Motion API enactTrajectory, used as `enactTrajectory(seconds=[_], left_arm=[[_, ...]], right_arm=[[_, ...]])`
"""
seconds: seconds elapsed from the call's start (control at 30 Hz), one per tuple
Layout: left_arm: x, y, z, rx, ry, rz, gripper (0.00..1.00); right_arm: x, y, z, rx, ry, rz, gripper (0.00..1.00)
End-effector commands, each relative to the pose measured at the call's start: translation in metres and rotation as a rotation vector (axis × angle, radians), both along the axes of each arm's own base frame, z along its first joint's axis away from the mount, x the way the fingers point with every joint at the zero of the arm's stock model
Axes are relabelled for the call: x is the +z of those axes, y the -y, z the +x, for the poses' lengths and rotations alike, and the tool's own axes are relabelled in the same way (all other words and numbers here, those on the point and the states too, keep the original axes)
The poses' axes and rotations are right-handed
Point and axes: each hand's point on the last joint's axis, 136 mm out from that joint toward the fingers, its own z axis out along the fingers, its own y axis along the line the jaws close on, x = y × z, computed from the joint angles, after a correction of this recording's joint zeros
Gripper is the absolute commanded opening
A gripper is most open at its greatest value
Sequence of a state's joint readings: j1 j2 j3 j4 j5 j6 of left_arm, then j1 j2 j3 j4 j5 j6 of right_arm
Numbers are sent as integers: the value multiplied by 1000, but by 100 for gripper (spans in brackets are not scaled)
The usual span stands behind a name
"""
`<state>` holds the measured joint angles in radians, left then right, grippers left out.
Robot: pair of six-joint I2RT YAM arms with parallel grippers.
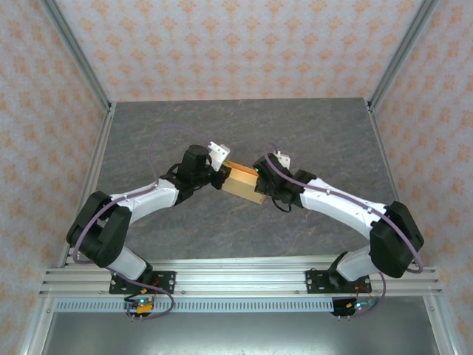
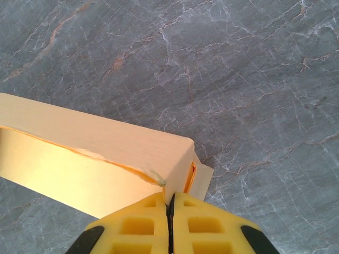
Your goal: Fold the paper box
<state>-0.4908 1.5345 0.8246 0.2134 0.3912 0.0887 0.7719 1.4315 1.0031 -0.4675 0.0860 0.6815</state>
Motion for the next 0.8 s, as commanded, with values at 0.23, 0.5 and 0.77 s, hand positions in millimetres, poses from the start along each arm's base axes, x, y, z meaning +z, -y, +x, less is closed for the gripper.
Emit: enactTrajectory(seconds=[0.23,0.5,0.77], left_arm=[[28,7,4,58,-89,-139,3],[26,2,-3,88,-140,-144,4],[52,-20,-10,68,19,-138,53]], right_arm=[[-18,5,-11,34,-46,-133,9],[-24,1,-12,36,-49,-139,9],[-19,0,-10,63,-39,-156,9]])
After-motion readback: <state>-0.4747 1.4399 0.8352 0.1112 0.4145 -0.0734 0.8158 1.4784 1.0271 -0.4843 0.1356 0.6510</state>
